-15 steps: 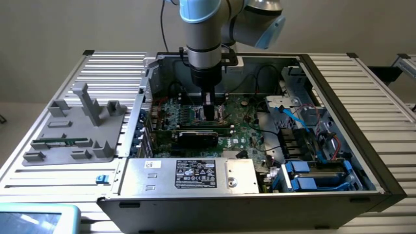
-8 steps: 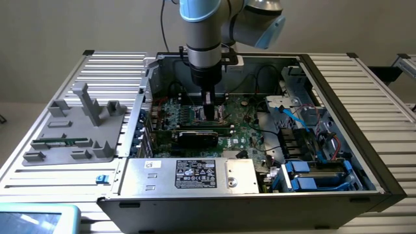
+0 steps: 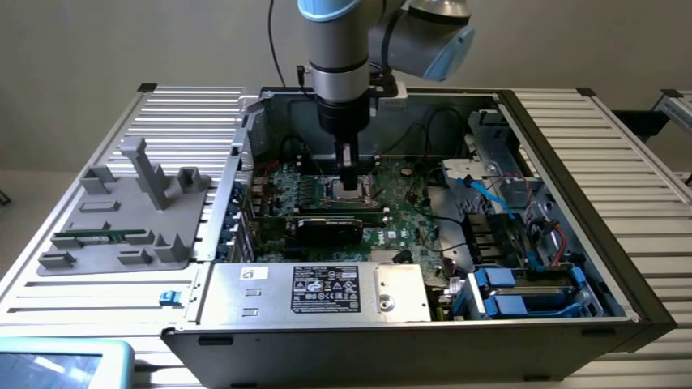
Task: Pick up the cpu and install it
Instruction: 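Place the cpu into insertion slot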
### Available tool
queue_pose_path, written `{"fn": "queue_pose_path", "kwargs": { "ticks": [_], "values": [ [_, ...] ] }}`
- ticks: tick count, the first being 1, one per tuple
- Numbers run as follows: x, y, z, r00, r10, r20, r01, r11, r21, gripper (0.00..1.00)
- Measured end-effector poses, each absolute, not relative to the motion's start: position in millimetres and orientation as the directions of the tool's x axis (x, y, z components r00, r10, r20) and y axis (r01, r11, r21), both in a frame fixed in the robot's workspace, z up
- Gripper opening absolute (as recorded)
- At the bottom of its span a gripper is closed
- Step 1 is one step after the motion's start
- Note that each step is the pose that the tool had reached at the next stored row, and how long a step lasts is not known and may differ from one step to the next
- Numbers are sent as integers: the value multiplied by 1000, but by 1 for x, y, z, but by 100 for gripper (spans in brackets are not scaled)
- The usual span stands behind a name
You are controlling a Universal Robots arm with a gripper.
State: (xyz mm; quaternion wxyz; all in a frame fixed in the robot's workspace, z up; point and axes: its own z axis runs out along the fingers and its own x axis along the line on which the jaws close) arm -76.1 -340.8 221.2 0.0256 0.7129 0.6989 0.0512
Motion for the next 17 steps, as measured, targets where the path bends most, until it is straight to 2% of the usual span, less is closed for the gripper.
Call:
{"fn": "queue_pose_path", "kwargs": {
  "ticks": [1, 4, 5, 7, 8, 9, 17],
  "values": [
    [-76, -341, 222, 18, 999, 37, 994, -22, 108, 47],
    [-76, -341, 226, 18, 999, 37, 994, -22, 108, 29],
    [-76, -341, 228, 18, 999, 37, 994, -22, 108, 29],
    [-76, -341, 233, 18, 999, 37, 994, -22, 108, 17],
    [-76, -341, 236, 18, 999, 37, 994, -22, 108, 17],
    [-76, -341, 238, 18, 999, 37, 994, -22, 108, 11],
    [-74, -341, 256, 18, 999, 32, 994, -21, 106, 9]
  ]
}}
